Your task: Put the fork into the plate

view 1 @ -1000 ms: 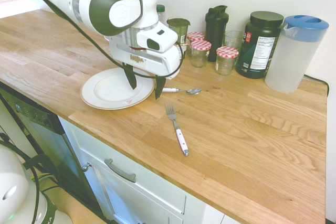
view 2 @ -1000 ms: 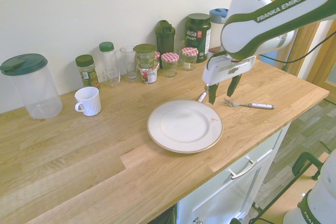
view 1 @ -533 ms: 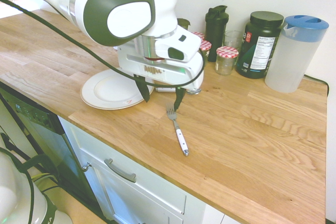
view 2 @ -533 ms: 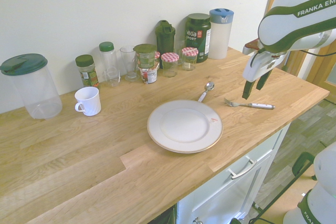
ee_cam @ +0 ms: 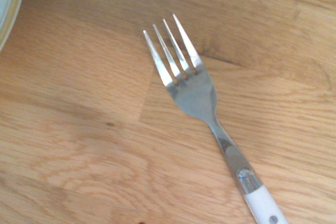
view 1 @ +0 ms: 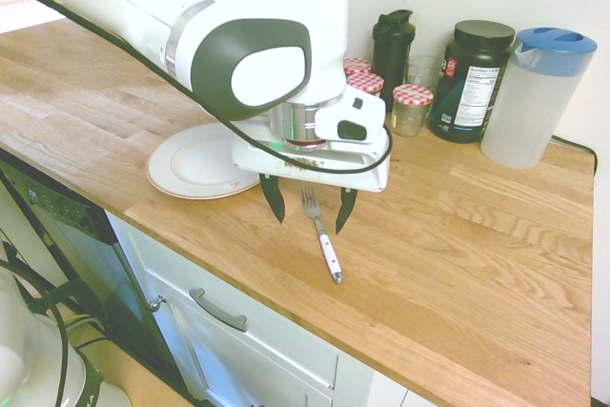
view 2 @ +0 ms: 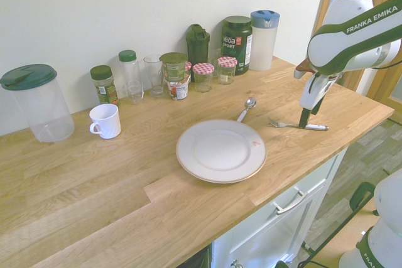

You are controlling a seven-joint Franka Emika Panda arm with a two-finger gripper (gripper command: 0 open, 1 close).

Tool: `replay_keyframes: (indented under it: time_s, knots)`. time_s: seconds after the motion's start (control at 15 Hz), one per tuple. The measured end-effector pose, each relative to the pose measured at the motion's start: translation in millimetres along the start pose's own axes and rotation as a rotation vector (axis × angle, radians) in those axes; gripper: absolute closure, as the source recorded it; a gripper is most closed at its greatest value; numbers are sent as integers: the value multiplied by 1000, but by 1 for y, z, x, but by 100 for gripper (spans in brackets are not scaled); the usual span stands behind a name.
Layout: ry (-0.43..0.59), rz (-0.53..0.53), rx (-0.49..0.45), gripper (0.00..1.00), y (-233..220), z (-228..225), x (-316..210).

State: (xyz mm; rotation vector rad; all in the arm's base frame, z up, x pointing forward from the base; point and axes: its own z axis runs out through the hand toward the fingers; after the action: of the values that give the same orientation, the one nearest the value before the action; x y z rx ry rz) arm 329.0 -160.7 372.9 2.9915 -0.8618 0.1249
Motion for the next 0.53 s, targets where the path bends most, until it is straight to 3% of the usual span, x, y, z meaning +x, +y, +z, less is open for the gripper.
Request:
replay_keyframes:
  time_s: [0.53]
  knots:
    - [-29,-61,1,0,12,21,7]
